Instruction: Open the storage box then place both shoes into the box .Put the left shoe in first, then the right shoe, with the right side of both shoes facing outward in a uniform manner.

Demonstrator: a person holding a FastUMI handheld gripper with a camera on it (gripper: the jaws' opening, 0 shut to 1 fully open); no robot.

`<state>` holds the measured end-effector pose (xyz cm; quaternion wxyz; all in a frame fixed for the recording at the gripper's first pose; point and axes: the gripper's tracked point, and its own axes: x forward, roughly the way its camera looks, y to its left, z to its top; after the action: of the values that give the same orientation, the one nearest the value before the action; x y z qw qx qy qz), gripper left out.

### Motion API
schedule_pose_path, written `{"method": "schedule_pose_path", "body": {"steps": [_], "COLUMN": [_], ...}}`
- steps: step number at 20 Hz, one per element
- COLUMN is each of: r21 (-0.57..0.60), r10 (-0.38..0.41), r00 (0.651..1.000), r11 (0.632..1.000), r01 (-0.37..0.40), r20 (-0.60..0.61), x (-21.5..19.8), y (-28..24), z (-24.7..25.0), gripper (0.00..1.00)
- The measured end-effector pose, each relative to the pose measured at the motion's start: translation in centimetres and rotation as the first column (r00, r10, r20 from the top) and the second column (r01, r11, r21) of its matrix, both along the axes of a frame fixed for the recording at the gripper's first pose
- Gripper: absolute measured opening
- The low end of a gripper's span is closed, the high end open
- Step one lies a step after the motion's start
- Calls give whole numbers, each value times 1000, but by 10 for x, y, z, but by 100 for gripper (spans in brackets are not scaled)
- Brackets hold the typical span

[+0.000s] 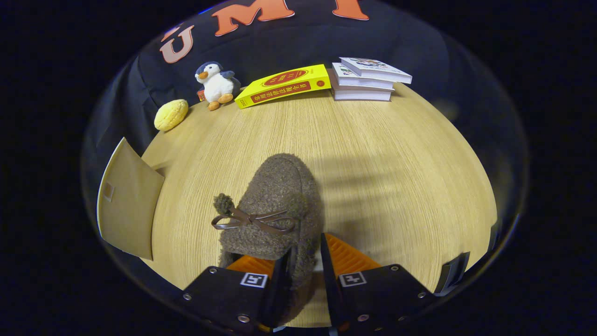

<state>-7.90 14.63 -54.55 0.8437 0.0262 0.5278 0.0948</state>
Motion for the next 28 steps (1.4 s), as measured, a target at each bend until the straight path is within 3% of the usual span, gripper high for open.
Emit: {"method": "schedule_pose_path", "body": {"steps": [2,3,5,13,21,28], "r21": [-6,-2,26,119,188,228], "r10": [-23,-46,-65,-87,-12,103], "r00": [1000,999,998,996,997,992], "r11": [1000,999,998,989,982,967], "r01": [23,46,65,83,-1,-118], "r20": [-1,-8,-16,31,71,79], "x": [2,1,0,1,0,-6], "y": [-6,-9,-4,45,142,247], "z": [1,2,10,102,189,229], "gripper": [26,14,5,4,4,4]}}
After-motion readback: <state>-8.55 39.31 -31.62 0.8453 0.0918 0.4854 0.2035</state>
